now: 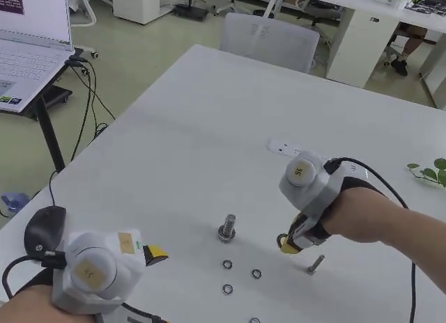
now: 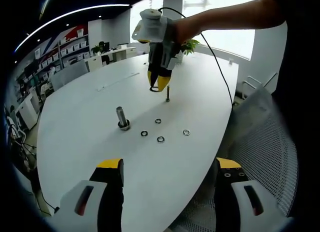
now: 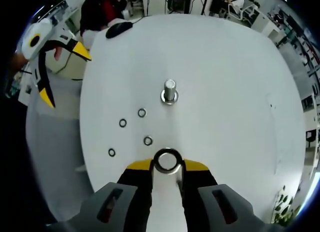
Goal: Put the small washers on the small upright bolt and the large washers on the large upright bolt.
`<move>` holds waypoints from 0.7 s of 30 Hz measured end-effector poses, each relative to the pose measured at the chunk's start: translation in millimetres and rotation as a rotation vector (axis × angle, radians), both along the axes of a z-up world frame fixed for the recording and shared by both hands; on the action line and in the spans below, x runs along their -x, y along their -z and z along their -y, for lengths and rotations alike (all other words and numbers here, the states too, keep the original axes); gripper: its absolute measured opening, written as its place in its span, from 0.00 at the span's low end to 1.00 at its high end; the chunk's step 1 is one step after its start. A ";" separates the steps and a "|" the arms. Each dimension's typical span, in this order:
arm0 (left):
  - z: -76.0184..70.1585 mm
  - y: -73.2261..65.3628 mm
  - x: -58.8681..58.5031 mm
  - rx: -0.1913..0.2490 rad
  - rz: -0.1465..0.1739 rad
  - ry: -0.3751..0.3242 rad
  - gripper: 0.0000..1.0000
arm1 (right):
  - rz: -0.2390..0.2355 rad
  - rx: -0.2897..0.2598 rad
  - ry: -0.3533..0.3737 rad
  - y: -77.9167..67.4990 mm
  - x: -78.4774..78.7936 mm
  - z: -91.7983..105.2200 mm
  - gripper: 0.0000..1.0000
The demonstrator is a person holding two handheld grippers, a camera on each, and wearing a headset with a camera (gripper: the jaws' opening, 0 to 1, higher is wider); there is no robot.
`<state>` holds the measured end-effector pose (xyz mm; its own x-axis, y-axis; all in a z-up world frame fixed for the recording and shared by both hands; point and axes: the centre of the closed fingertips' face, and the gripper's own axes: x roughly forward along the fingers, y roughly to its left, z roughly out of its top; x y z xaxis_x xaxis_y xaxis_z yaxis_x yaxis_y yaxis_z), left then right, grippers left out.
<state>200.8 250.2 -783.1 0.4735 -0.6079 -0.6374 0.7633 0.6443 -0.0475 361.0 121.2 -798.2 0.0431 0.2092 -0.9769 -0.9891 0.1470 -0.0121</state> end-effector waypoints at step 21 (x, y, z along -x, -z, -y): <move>-0.4 3.5 0.2 0.015 -0.016 0.000 0.77 | 0.002 -0.040 -0.056 -11.4 -13.7 -49.6 0.22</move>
<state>200.6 250.6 -786.5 0.4639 -0.6175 -0.6352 0.7621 0.6438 -0.0692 374.7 170.8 -786.8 0.0322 0.2500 -0.9677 -0.9958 0.0914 -0.0095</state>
